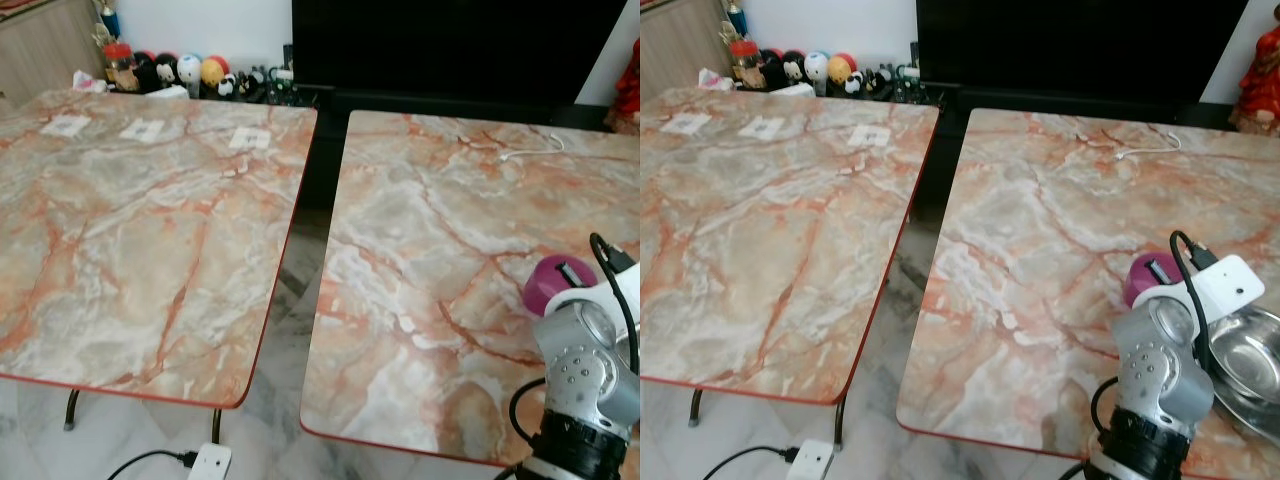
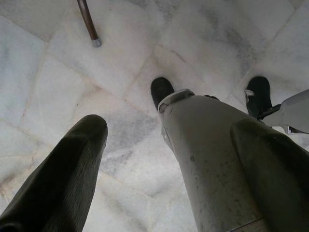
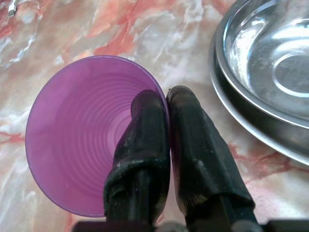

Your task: Setting the table

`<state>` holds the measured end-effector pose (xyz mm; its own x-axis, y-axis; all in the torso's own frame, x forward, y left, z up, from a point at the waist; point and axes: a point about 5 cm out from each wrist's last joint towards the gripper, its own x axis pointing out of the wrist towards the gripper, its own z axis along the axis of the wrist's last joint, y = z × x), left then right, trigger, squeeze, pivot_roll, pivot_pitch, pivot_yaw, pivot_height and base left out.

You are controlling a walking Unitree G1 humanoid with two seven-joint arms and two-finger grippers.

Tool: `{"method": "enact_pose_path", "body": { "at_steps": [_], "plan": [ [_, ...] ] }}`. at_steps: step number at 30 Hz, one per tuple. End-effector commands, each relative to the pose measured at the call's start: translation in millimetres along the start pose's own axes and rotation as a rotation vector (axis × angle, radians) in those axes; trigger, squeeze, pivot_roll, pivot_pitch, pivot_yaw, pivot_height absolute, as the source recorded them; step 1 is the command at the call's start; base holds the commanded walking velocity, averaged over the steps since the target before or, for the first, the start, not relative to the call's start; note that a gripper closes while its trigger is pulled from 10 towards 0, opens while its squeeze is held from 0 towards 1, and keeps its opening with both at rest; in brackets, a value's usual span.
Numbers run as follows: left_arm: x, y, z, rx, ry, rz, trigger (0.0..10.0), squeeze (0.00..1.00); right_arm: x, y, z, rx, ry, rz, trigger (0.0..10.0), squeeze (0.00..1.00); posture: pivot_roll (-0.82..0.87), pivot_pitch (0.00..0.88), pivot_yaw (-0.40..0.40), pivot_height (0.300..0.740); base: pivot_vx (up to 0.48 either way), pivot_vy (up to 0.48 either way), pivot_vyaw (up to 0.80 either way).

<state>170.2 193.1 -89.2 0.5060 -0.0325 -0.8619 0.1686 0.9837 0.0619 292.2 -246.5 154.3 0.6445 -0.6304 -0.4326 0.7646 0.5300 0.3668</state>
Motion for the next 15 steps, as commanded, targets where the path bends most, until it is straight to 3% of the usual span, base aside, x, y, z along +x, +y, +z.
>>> {"method": "enact_pose_path", "body": {
  "at_steps": [1,11,12,13,15],
  "plan": [
    [-0.6,-1.2,-6.1,0.002,0.025,-0.007,10.0,0.0,6.5,0.2,-0.2,0.026,0.006,-0.012,10.0,0.0,0.01,0.061,-0.046,0.74,0.0,0.0,0.0],
    [-0.9,0.0,-6.5,0.006,0.025,-0.005,10.0,0.0,12.2,5.2,0.6,0.042,0.003,-0.013,10.0,0.0,0.01,0.064,-0.044,0.74,0.0,0.0,0.0],
    [-0.9,0.0,-6.5,0.006,0.025,-0.005,10.0,0.0,12.4,5.0,0.8,0.043,0.001,-0.014,10.0,0.15,0.01,0.064,-0.044,0.74,0.0,0.0,0.0],
    [-0.9,0.2,-6.5,0.007,0.025,-0.005,10.0,0.0,12.4,4.7,1.2,0.045,-0.002,-0.017,10.0,0.4,0.02,0.064,-0.042,0.74,0.0,0.0,0.0],
    [-0.9,0.2,-6.6,0.007,0.026,-0.005,10.0,0.0,12.9,4.2,0.8,0.047,-0.003,-0.019,10.0,0.38,0.01,0.064,-0.041,0.74,0.0,0.0,0.0]
  ]
}}
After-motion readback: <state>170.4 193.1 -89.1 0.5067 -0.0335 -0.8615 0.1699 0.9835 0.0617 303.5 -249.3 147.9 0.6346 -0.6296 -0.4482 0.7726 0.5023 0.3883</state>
